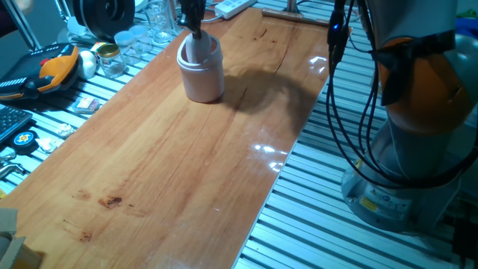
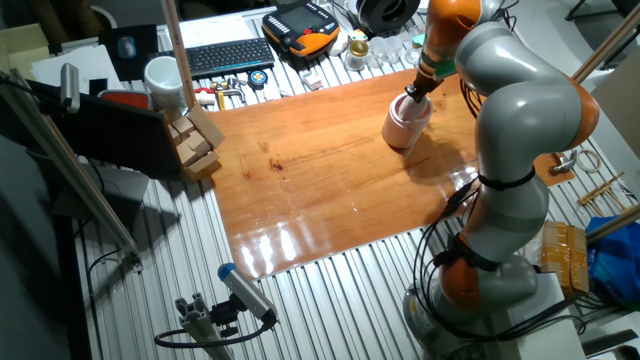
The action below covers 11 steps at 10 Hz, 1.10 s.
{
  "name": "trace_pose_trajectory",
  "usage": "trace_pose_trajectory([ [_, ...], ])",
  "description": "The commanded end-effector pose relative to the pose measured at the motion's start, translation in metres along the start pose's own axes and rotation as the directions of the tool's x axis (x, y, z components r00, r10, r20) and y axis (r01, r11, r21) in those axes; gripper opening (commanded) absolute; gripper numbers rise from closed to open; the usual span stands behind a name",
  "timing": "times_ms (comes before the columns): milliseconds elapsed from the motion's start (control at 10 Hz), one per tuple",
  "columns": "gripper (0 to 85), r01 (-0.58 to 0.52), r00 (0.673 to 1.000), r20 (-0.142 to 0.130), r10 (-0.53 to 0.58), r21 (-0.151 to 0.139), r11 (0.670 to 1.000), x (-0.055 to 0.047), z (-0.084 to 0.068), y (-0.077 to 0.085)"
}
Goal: Put the garbage in the trash can
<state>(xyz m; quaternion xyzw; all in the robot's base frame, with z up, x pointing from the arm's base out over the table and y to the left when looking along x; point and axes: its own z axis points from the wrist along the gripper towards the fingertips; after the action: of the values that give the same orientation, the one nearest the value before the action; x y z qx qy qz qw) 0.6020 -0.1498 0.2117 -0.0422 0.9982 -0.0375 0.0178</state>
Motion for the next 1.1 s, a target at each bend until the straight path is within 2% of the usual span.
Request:
trace_pose_trajectory([
  [0, 0.0, -0.003, 1.0, -0.001, 0.003, 0.0, 1.0, 0.0, -0.001, 0.0],
  [300, 0.0, -0.014, 1.0, -0.007, 0.014, -0.005, 1.0, -0.001, -0.01, 0.007],
  [400, 0.0, -0.023, 1.0, -0.007, 0.023, -0.013, 1.0, -0.002, -0.012, 0.013],
  [500, 0.0, -0.033, 0.999, -0.006, 0.033, -0.032, 0.999, -0.005, -0.014, 0.02],
  [700, 0.0, -0.063, 0.998, -0.014, 0.062, -0.052, 0.997, -0.011, -0.017, 0.052],
  [1000, 0.0, -0.114, 0.993, -0.022, 0.113, -0.065, 0.991, -0.009, -0.018, 0.1],
])
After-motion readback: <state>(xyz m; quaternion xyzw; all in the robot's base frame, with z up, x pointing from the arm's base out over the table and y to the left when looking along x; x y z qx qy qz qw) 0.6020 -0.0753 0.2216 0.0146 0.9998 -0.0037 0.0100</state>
